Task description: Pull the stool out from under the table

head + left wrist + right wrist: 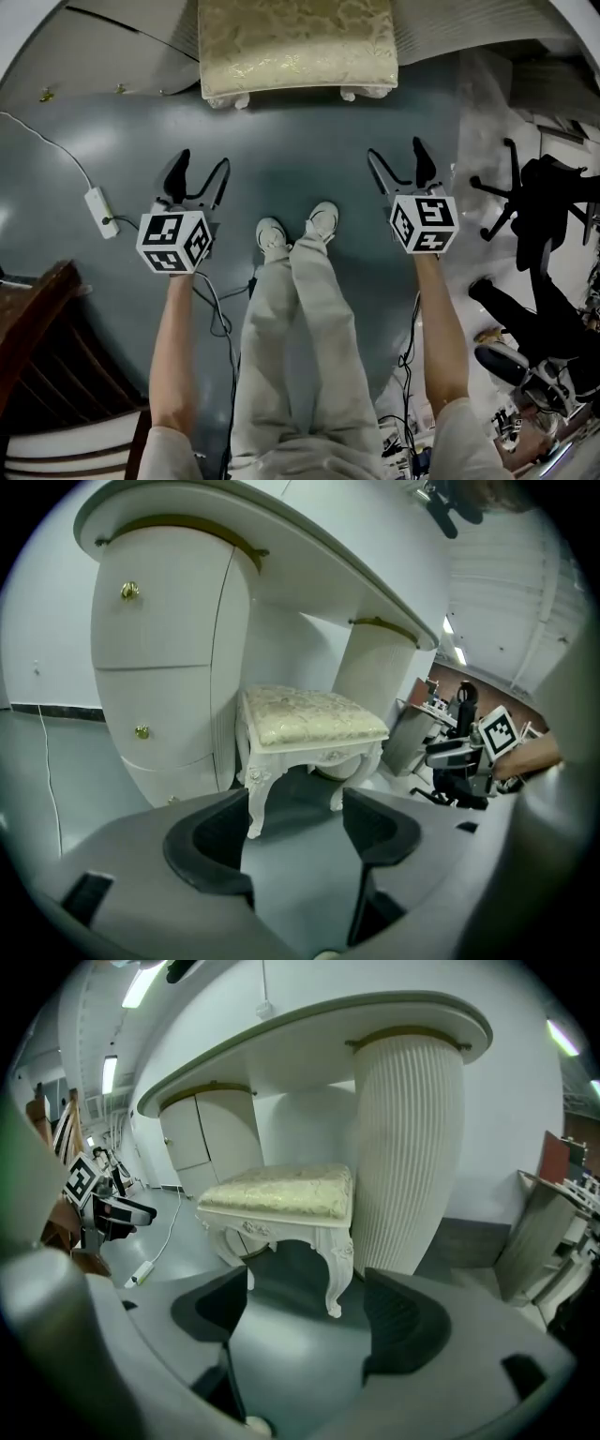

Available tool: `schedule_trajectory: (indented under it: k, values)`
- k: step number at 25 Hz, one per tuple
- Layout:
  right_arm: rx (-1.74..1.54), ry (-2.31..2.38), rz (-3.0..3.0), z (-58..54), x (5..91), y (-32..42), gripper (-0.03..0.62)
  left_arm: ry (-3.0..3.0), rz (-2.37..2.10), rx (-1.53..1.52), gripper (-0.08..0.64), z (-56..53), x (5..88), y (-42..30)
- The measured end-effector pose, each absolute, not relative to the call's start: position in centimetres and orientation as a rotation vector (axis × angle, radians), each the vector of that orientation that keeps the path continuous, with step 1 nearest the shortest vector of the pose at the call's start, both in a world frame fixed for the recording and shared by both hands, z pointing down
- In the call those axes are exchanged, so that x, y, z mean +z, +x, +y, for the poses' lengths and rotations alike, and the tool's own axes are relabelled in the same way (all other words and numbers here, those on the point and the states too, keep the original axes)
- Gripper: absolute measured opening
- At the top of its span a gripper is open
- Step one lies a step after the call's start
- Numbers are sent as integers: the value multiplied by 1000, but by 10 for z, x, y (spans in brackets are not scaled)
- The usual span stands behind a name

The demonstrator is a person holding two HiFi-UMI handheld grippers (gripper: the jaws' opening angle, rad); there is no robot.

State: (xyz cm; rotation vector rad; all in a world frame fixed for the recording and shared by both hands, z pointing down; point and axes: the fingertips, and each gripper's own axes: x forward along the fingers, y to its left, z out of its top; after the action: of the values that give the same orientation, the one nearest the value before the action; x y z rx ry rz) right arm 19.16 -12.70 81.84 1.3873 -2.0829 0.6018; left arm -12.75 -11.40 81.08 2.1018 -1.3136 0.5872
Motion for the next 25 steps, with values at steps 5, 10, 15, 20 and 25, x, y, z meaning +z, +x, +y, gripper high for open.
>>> schedule_trajectory:
  k: [5, 10, 15, 20, 25]
  values:
    - [623, 1379, -2070, -141, 883, 201, 383, 2100, -1315, 623, 290, -128, 872, -122]
    - [627, 1363, -2064, -172, 928, 205, 388, 2103, -1345, 640, 290, -157, 911, -123]
    - [587, 1344, -2051, -216, 953, 209, 394, 2133, -1370, 651, 290, -195, 928, -122]
    - [575, 1329, -2043, -249, 966, 204, 394, 2138, -1368, 652, 290, -216, 943, -117]
    - [562, 1339, -2045, -265, 966, 199, 314, 2126, -1400, 630, 290, -236, 948, -116]
